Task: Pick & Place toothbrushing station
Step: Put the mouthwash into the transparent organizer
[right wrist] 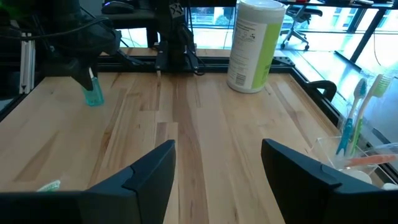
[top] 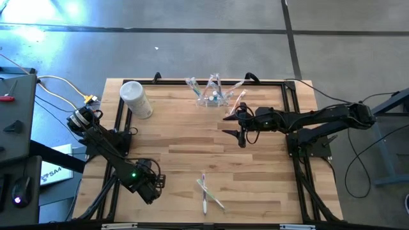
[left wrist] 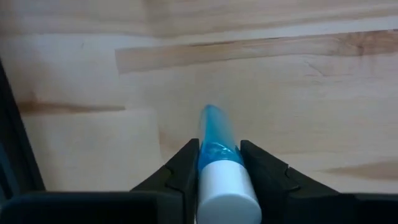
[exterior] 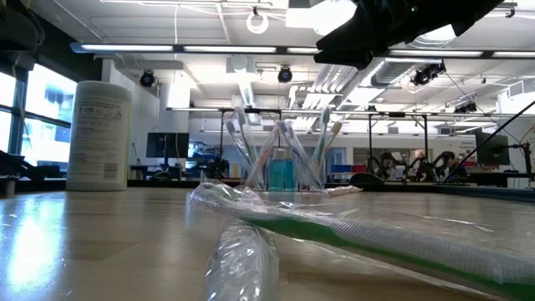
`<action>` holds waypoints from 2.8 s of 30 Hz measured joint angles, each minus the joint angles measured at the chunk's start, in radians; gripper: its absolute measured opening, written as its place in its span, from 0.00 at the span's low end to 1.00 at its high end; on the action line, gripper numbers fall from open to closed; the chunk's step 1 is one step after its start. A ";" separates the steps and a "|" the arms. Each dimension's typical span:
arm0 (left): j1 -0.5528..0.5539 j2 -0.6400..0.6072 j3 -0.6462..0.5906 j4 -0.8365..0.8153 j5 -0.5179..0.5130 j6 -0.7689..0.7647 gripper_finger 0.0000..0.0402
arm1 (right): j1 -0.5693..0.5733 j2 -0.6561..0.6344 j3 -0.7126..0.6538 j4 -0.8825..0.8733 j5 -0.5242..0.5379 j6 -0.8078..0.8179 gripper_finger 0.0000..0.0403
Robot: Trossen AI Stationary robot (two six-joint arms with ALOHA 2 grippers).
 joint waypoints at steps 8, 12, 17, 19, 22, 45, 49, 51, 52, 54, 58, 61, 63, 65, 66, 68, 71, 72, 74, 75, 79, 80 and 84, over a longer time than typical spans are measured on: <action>0.000 0.000 0.000 0.008 -0.023 0.148 0.22 | 0.000 0.000 0.000 -0.017 0.000 0.003 0.57; 0.004 0.001 0.022 0.011 -0.069 0.295 0.22 | 0.000 0.000 0.000 -0.037 -0.047 0.003 0.57; 0.066 0.001 0.114 0.007 -0.121 0.595 0.22 | 0.000 0.008 0.000 -0.037 -0.271 0.004 0.57; 0.099 0.001 0.168 0.011 -0.167 0.747 0.22 | 0.007 0.026 0.000 -0.030 -0.365 0.004 0.57; 0.162 0.001 0.250 0.009 -0.249 0.997 0.22 | 0.028 0.076 0.000 0.014 -0.441 0.000 0.57; 0.485 0.153 0.462 0.231 -0.323 2.237 0.22 | 0.124 0.406 0.000 0.397 -0.131 -0.085 0.57; 0.493 0.159 0.462 0.244 -0.317 2.254 0.22 | 0.152 0.409 0.000 0.408 -0.096 -0.086 0.57; 0.493 0.159 0.462 0.271 -0.318 2.281 0.22 | 0.161 0.412 0.000 0.412 -0.070 -0.086 0.57; 0.492 0.159 0.462 0.281 -0.319 2.292 0.22 | 0.164 0.415 0.000 0.410 -0.065 -0.086 0.57; 0.491 0.159 0.462 0.291 -0.318 2.304 0.22 | 0.169 0.417 0.000 0.400 -0.082 -0.082 0.57; 0.491 0.158 0.462 0.300 -0.318 2.316 0.22 | 0.170 0.417 0.000 0.406 -0.102 -0.081 0.57; 0.491 0.158 0.462 0.315 -0.321 2.340 0.22 | 0.170 0.417 0.000 0.404 -0.104 -0.078 0.57; 0.492 0.158 0.462 0.337 -0.324 2.353 0.22 | 0.170 0.417 0.000 0.404 -0.104 -0.078 0.56; 0.492 0.158 0.462 0.347 -0.325 2.365 0.22 | 0.170 0.417 0.000 0.404 -0.105 -0.081 0.53; 0.492 0.158 0.462 0.348 -0.327 2.367 0.22 | 0.170 0.417 0.000 0.404 -0.107 -0.084 0.50; 0.492 0.158 0.462 0.348 -0.327 2.368 0.22 | 0.170 0.417 0.000 0.404 -0.107 -0.094 0.44; 0.492 0.158 0.462 0.345 -0.332 2.368 0.22 | 0.170 0.417 0.000 0.403 -0.110 -0.118 0.30; 0.492 0.158 0.462 0.344 -0.333 2.368 0.22 | 0.171 0.417 0.000 0.403 -0.109 -0.126 0.25; 0.492 0.158 0.462 0.344 -0.333 2.362 0.22 | 0.171 0.417 0.000 0.402 -0.109 -0.136 0.16; 0.492 0.158 0.462 0.344 -0.333 2.353 0.22 | 0.171 0.417 0.000 0.402 -0.109 -0.138 0.15; 0.492 0.158 0.462 0.349 -0.331 2.317 0.29 | 0.171 0.417 0.000 0.404 -0.108 -0.156 0.15; 0.492 0.158 0.462 0.351 -0.327 2.312 0.32 | 0.171 0.416 0.000 0.404 -0.104 -0.161 0.15; 0.491 0.158 0.462 0.350 -0.324 2.307 0.45 | 0.170 0.416 0.000 0.403 -0.082 -0.168 0.15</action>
